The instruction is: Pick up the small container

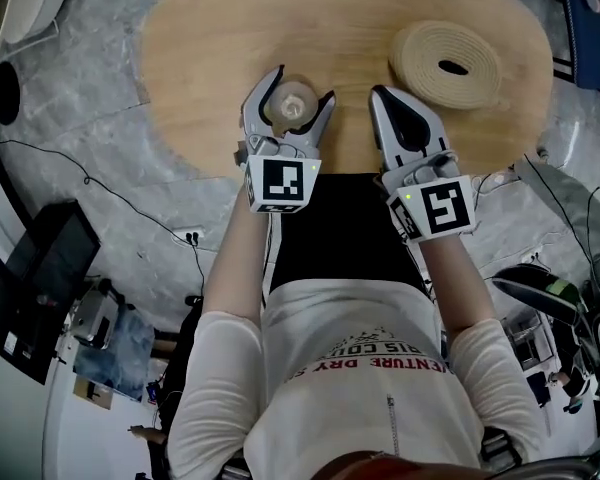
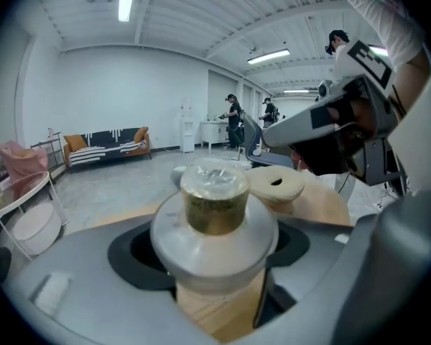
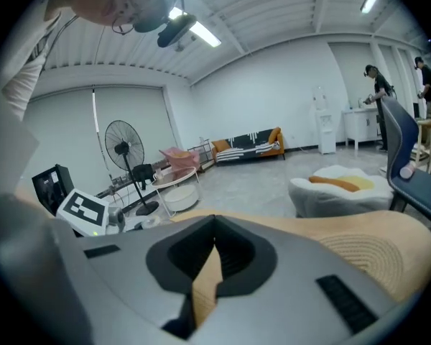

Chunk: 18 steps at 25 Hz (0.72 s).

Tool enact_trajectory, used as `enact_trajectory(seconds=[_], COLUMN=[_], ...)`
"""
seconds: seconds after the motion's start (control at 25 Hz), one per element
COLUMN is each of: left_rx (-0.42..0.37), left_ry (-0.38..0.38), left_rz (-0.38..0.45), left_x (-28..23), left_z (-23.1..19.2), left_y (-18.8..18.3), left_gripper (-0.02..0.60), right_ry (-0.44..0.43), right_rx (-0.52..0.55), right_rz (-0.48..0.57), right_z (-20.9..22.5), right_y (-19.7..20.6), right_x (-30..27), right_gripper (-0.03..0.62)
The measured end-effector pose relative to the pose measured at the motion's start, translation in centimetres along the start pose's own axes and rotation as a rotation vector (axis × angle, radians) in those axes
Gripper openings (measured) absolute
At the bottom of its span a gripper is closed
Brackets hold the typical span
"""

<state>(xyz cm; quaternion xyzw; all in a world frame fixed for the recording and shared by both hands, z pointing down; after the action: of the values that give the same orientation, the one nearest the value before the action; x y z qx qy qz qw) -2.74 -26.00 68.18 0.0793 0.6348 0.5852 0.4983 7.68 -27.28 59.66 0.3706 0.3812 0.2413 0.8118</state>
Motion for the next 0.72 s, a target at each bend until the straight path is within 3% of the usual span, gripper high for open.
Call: enact_trajectory(seconds=[0.32,0.6,0.72], left_rx=[-0.098,-0.084,-0.071], left_ry=[-0.033,-0.092,-0.153], left_rz=[0.079,0.194,0.247], left_x=[8.4,15.8,19.0], left_z=[-2.5,-5.6,-7.4], left_y=[-11.0,-20.2,-23.3], left_gripper=[0.341,0.341,0.341], right_ry=[-0.015,-0.024,-0.03], right_rx=[0.086,0.185,0.195], right_rz=[0.046,0.1,0.137], right_z=[-5.2,-9.1,-10.8], right_y=[-7.3,-13.6,-16.2], right_x=[5.3,9.8,11.2], right_gripper=[-0.012,-0.012,-0.012])
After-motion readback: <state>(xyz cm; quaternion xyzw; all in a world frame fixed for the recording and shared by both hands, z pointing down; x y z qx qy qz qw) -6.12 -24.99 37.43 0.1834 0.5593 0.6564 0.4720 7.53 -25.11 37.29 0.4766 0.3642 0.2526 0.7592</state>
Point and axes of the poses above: the fingertips, and each gripper's own axes: x backward along the fingers, z to its right, y out of its underside, the point moved 3 cm from there along x, backward along the fingers, and after that the axes turned 13 degrees about -x, right-handed, at the moved point
